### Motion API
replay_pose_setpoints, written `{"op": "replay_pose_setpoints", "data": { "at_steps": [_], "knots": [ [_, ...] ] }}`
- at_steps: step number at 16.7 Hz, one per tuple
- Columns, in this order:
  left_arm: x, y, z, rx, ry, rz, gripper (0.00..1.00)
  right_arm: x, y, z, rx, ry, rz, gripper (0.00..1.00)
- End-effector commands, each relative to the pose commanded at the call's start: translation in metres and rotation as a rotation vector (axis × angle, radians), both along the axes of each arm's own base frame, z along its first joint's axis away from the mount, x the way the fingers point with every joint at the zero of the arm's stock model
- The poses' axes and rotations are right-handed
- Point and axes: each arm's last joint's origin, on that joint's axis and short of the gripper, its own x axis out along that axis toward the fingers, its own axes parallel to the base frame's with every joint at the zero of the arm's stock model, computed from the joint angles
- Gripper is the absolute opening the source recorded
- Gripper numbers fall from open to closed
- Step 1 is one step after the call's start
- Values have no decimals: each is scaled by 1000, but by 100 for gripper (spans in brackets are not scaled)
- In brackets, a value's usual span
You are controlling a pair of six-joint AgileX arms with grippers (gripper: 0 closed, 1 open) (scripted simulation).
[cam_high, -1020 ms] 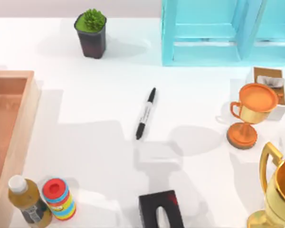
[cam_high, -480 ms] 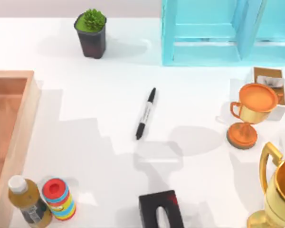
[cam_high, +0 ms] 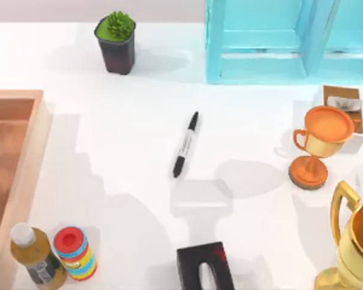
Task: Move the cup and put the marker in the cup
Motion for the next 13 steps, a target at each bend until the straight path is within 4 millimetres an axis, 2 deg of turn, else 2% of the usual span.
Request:
{"op": "replay_pose_setpoints", "data": {
  "at_steps": [2, 13],
  "knots": [
    [0, 0, 0, 0, 0, 0, 100, 0, 0, 0, 0, 0, 0, 100],
    [0, 0, 0, 0, 0, 0, 17, 0, 0, 0, 0, 0, 0, 100]
  ]
}}
